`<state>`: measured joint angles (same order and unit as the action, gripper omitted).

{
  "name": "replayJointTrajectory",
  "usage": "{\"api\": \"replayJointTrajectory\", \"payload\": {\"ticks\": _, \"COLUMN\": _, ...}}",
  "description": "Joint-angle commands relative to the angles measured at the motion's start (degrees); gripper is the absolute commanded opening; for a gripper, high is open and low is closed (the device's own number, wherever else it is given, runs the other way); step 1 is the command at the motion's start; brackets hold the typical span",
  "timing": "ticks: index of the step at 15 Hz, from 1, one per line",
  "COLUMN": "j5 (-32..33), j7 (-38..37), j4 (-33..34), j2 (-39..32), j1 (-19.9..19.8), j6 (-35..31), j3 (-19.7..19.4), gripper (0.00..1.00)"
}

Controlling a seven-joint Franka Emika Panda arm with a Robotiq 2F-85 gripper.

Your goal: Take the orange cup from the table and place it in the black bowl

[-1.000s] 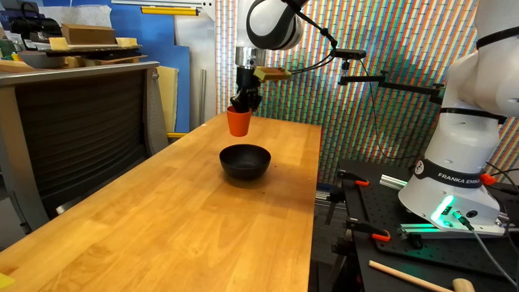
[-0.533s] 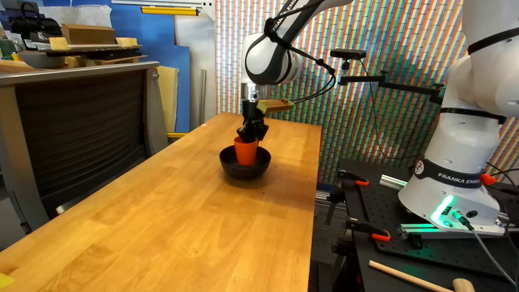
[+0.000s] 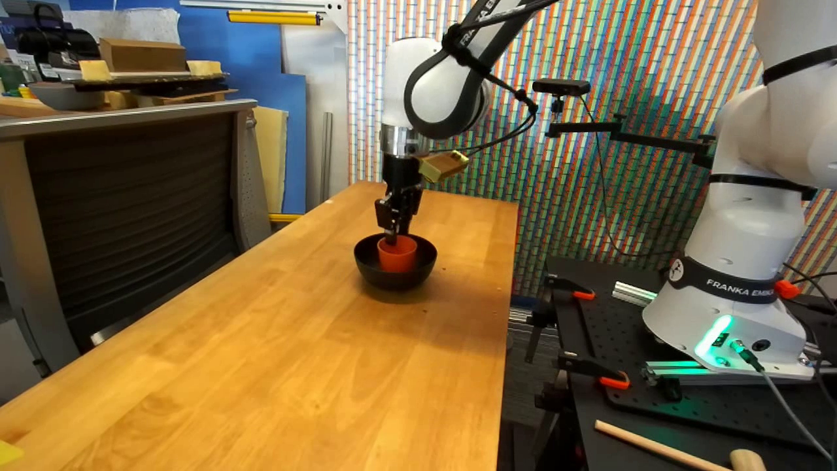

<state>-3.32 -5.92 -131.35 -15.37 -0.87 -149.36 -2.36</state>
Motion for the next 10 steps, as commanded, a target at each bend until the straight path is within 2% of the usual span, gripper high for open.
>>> {"api": "replayJointTrajectory", "payload": {"ticks": 1, "j5": 9.67, "j7": -0.38, "j4": -5.05, "j2": 13.18, "j1": 2.24, "j6": 1.25, "j3": -1.39, "gripper": 0.82}}
{"api": "replayJointTrajectory", "payload": {"ticks": 2, "j5": 12.46, "j7": 0.38, "j4": -5.83, "j2": 16.41, "j1": 2.16, "j6": 2.23, "j3": -0.92, "gripper": 0.89}}
{"api": "replayJointTrajectory", "payload": {"ticks": 3, "j5": 12.28, "j7": 2.70, "j4": -5.99, "j2": 19.44, "j1": 1.58, "j6": 4.81, "j3": 0.06, "gripper": 0.97}}
{"api": "replayJointTrajectory", "payload": {"ticks": 4, "j5": 11.67, "j7": 5.05, "j4": -6.22, "j2": 22.53, "j1": 1.28, "j6": 8.17, "j3": 0.66, "gripper": 1.00}}
{"api": "replayJointTrajectory", "payload": {"ticks": 7, "j5": 9.38, "j7": 12.80, "j4": -7.32, "j2": 29.82, "j1": 0.87, "j6": 24.06, "j3": 0.39, "gripper": 1.00}}
{"api": "replayJointTrajectory", "payload": {"ticks": 8, "j5": 10.29, "j7": 8.34, "j4": -4.12, "j2": 24.38, "j1": 0.96, "j6": 18.26, "j3": 1.11, "gripper": 1.00}}
{"api": "replayJointTrajectory", "payload": {"ticks": 10, "j5": 10.27, "j7": 8.74, "j4": -4.76, "j2": 26.71, "j1": 0.96, "j6": 20.01, "j3": 1.09, "gripper": 1.00}}
